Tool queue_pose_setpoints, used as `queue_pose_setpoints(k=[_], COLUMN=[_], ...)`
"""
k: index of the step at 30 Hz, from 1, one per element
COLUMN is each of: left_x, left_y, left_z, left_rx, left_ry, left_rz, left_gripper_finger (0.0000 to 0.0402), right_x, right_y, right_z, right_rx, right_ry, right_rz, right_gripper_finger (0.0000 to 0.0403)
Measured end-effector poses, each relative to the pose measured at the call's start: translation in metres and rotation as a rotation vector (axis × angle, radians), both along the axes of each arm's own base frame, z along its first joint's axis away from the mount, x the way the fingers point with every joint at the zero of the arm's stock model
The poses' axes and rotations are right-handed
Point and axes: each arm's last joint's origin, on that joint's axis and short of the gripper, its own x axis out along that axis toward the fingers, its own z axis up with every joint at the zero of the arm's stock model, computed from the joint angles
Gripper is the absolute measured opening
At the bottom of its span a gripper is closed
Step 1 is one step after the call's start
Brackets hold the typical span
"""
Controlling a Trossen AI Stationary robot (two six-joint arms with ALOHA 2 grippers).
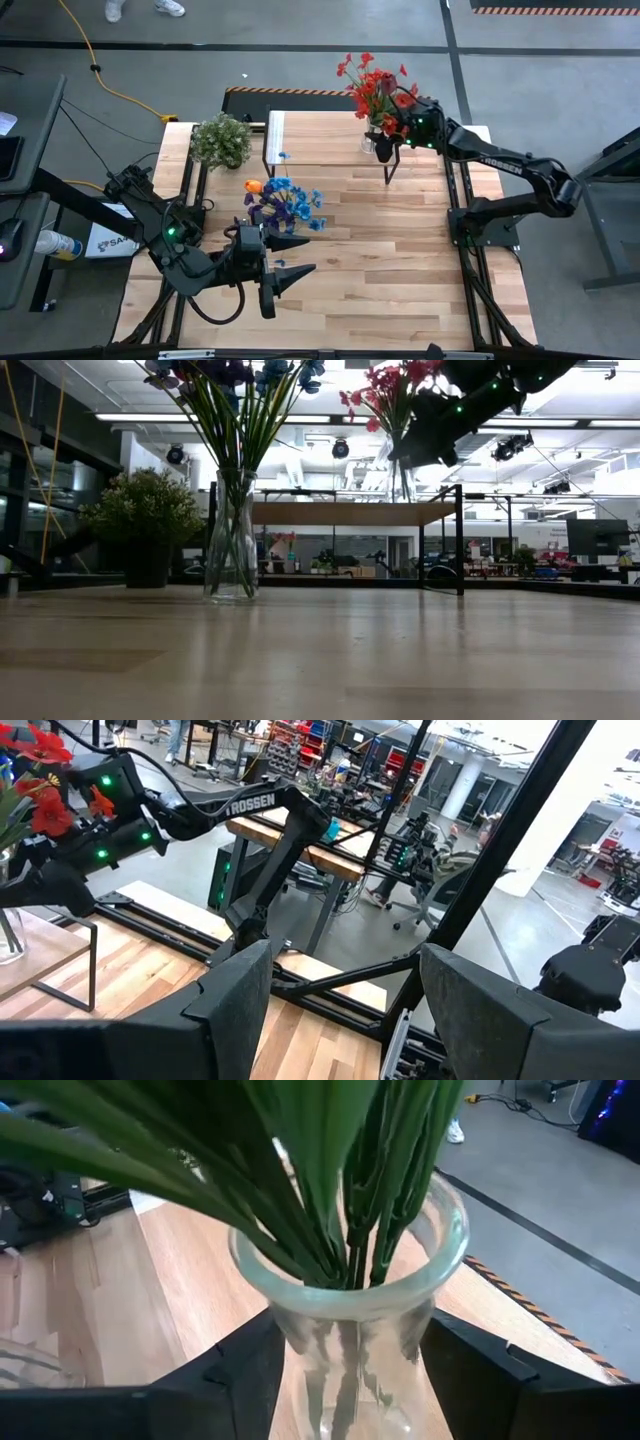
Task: Pick and place flowers into a vace then onto a shelf
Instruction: Put the right transparent vase on the shelf
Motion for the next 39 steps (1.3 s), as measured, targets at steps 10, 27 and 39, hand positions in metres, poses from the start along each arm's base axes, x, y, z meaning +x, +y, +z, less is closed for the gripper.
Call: queue_pose_setpoints(k=[10,27,39], left_x=[0.0,0.0,0.0], left_y=[0.0,0.0,0.0], left_z=[0.0,0.0,-0.001], left_rx=[0.0,0.001,0.004], left_ry=[0.0,0.002,0.005], left_rz=[-0.001,-0.001,-0.001], left_gripper_finger=[0.0287,0.0287,0.0287], right_x=[-0.003,-0.004,-0.016], right_y=[0.002,0.003,0.012], right_z=[-0.002,-0.002,0.012], right_rx=[0.02,0.03,-0.004], right_ry=[0.032,0.04,0.012], right_rz=[0.0,-0.003,-0.016], right_gripper_finger=[0.0207,0.0217,0.0206])
